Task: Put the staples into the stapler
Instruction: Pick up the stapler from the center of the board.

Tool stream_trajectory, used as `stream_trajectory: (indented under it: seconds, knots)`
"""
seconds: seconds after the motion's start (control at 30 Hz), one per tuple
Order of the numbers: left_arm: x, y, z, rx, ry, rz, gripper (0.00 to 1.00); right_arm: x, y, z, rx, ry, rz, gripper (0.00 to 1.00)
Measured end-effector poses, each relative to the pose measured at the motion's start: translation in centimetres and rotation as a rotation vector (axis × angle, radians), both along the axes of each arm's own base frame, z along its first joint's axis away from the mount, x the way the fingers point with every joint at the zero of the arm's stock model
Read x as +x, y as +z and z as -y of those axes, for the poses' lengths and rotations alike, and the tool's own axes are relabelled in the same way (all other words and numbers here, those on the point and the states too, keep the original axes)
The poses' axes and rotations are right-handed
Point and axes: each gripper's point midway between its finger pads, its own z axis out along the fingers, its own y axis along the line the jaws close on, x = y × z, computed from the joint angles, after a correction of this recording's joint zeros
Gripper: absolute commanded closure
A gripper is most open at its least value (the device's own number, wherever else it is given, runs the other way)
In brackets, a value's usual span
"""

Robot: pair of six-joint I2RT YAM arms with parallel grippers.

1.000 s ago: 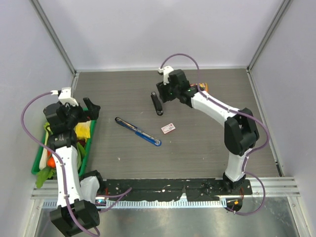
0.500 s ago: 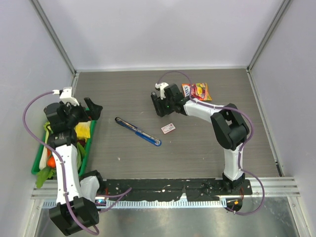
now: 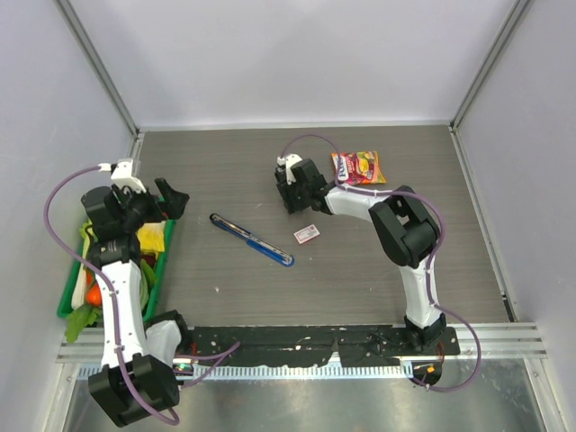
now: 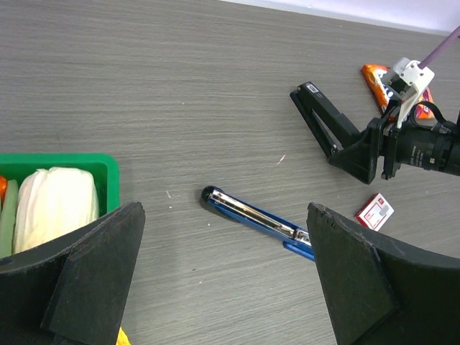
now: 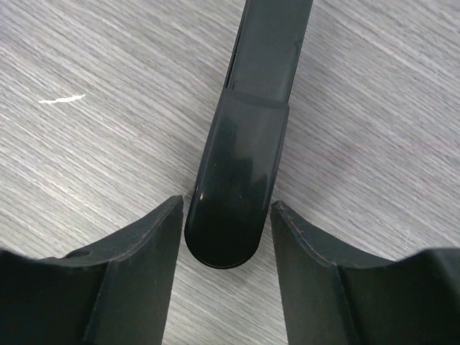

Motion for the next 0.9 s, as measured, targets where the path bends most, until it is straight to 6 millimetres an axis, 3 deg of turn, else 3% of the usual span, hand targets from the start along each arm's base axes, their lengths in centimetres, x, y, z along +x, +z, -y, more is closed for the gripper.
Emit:
stream_trajectory:
  seconds: [0.03,0.07,0.17,0.33,0.53,0.67,0.77,0.9]
  knots:
    - [0.0,-0.1,0.0,-0.002,-0.003,-0.002,0.00,0.1,0.0,0.0,-0.002,-0.002,0.006,0.49]
    - [0.0,-0.1,0.1,-0.003,-0.005,-0.004,0.00,0.3,0.1,-0.1,-0.003,-0.001,0.016,0.61]
    - [0.1,-0.2,0.2,-0.008,-0.011,-0.007,0.00,0.9,0.5,-0.1,-0.002,-0.006,0.052,0.80]
    - [0.0,-0.3,0.3,-0.012,-0.018,-0.009,0.00,1.3,0.4,0.0,0.001,-0.009,0.083,0.97]
    - [0.0,-0.3,0.6,-0.019,-0.036,-0.007,0.00,1.4,0.7,0.2,-0.005,0.003,0.121,0.99]
    - [-0.3,0.0,1.6,-0.033,-0.098,0.006,0.00,-0.2,1.6,1.5,-0.048,0.049,0.127,0.99]
    - [-0.7,0.2,2.4,-0.027,-0.157,0.021,0.00,-1.3,3.7,2.0,-0.056,0.091,0.143,0.99]
    - [-1.3,0.3,4.2,0.008,-0.272,0.048,0.00,-2.5,8.6,1.9,-0.016,0.159,0.195,0.99]
